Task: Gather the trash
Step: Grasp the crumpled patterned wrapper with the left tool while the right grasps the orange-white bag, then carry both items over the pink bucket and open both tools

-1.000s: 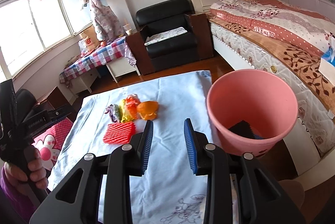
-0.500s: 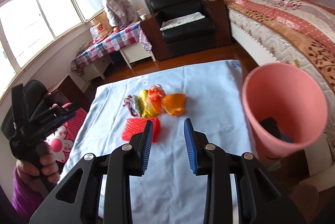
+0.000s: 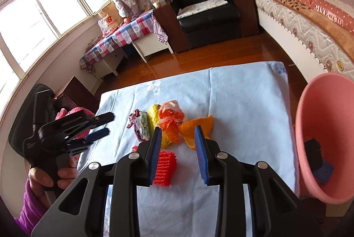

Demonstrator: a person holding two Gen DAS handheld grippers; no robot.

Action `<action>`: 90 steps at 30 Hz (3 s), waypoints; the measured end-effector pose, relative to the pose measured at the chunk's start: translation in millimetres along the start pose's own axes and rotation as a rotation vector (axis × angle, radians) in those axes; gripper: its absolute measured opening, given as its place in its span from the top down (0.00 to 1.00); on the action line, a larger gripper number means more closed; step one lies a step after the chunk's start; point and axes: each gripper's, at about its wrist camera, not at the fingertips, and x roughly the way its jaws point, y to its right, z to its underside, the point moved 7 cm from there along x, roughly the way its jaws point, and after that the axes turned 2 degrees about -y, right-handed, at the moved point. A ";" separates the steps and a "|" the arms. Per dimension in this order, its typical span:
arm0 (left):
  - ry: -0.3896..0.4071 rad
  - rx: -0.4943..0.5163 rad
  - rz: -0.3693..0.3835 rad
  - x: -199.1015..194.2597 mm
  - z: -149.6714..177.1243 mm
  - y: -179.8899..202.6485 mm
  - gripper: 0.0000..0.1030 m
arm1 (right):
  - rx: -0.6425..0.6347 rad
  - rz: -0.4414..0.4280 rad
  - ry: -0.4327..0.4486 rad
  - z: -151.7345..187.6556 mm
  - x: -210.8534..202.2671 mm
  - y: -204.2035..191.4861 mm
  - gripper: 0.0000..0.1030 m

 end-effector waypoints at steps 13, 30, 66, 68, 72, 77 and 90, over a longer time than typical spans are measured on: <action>-0.038 0.012 -0.046 59.9 0.4 1.2 0.80 | -0.005 -0.070 -0.039 -15.5 41.3 -3.6 0.60; 0.124 0.143 -0.052 -1.9 2.5 3.3 0.85 | -0.105 0.000 -0.105 -18.5 107.6 -22.7 0.51; 0.225 0.422 0.058 -78.3 83.9 128.3 0.85 | 0.012 0.019 0.270 -7.0 -95.9 27.8 0.70; 0.220 0.446 0.067 -77.7 91.3 140.6 0.85 | 0.011 0.055 0.294 -1.5 -108.8 34.4 0.70; 0.214 0.502 0.094 -76.5 107.6 164.9 0.85 | 0.030 0.108 0.325 3.8 -126.9 52.7 0.70; 0.200 0.580 0.121 -68.9 128.8 199.6 0.85 | 0.070 0.157 0.360 10.0 -145.0 77.5 0.70; 0.134 0.747 0.158 -29.2 179.3 273.0 0.84 | 0.197 0.239 0.420 20.1 -174.7 154.1 0.70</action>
